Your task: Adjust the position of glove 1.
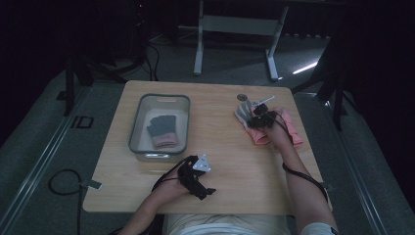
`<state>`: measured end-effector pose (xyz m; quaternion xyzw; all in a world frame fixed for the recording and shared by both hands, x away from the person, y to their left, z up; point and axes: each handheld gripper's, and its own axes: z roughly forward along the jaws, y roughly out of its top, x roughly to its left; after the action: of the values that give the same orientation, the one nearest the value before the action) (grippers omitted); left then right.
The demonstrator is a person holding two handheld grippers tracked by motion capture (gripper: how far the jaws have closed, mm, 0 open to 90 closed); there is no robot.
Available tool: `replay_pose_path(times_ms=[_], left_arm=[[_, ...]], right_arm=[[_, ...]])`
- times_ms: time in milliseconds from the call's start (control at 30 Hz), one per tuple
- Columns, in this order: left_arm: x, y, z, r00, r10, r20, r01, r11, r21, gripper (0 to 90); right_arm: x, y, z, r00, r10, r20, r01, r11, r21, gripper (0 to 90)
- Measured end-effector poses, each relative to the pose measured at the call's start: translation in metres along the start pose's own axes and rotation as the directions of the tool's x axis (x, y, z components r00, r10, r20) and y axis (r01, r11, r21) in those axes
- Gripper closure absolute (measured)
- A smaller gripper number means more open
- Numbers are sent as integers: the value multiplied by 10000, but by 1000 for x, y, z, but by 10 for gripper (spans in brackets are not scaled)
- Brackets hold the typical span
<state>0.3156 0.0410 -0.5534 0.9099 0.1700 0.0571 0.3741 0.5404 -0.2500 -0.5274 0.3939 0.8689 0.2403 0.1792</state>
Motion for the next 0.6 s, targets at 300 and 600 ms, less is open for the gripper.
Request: replay_pose_path(times_ms=[300,600], left_arm=[[-6,1,3,9982,456,378,-455,9990,-29,20],[-1,-4,0,9986,307,428,-298,9993,-204,21]], right_arm=[[6,1,-5,9914,1298,138,-1295,9913,-223,877],[30,1,-70,9691,2401,-566,-2464,9531,-1759,881]])
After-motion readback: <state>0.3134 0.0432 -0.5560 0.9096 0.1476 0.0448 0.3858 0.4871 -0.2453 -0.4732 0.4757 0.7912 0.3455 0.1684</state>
